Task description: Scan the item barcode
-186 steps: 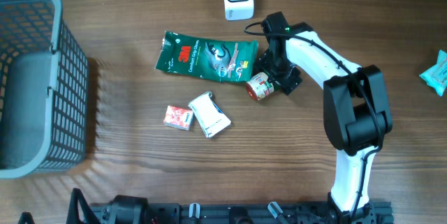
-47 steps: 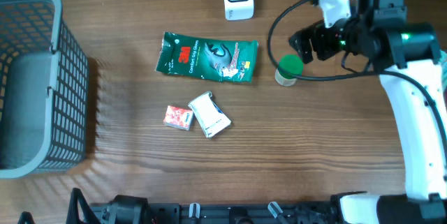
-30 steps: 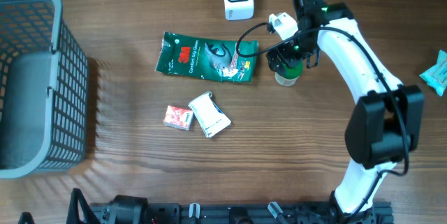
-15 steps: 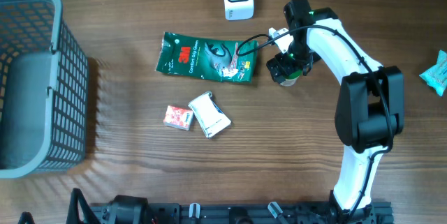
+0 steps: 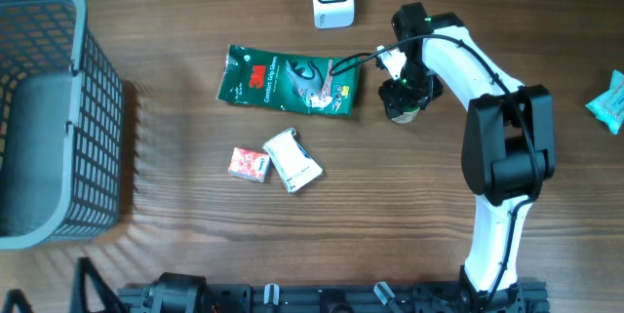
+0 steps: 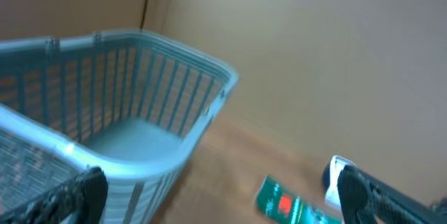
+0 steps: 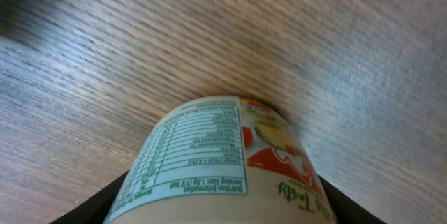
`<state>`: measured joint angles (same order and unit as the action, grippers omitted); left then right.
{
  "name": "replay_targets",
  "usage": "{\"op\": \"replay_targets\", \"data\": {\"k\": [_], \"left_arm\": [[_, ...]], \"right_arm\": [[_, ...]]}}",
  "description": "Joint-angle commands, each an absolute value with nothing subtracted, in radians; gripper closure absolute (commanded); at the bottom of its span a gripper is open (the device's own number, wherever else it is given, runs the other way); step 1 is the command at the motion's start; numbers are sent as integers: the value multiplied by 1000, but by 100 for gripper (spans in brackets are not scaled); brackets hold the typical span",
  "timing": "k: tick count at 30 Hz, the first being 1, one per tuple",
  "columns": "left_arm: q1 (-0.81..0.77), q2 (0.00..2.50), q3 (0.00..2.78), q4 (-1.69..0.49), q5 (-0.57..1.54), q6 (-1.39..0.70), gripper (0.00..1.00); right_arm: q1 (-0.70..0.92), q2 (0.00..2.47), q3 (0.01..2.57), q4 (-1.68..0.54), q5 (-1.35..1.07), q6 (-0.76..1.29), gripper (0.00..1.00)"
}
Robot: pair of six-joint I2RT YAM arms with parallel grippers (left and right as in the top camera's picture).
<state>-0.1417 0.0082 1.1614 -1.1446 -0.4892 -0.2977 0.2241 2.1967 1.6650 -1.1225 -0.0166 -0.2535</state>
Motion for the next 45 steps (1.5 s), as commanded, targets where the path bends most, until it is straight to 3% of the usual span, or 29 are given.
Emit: {"op": "replay_targets", "data": {"k": [1,10,14,17,21,22,24,26,32,34,38,41,43,45], "left_arm": [[-136,6,1082,-1064,-558,-297,0],[-135,7,459,-480,-221,-296,0],[-135,7,292,-451,63,-206,0],[-135,7,236,-494,9,-213,0],[-135,7,232,-652,-12,-213,0],[-135,7,232,-696,-11,-222,0],[-135,7,231,-723,-40,-220,0],[-135,7,227,-723,-118,-220,0],[-136,14,165,-706,-150,-216,0],[-135,15,165,-700,-144,-217,0],[-135,15,165,-701,-144,-217,0],[-135,15,165,-701,-144,-217,0],[-135,15,165,-701,-144,-217,0],[-135,15,165,-701,-144,-217,0]], "right_arm": [[223,2234,1721,-1177,1,-183,59],[223,2233,1860,-1395,-90,-105,71],[223,2233,1860,-1448,-153,-60,71],[223,2233,1862,-1521,-185,60,71],[223,2233,1861,-1612,-601,239,78],[223,2233,1861,-1612,-674,366,71],[228,2233,1861,-1606,-723,610,68],[239,2233,1861,-1592,-725,717,63],[311,2233,1861,-1570,-809,733,57],[332,2233,1861,-1517,-788,664,64],[334,2233,1862,-1435,-786,596,64],[334,2233,1897,-1298,-783,485,85],[334,2233,1958,-1198,-711,476,84],[335,2231,2025,-1032,-614,474,75]]}}
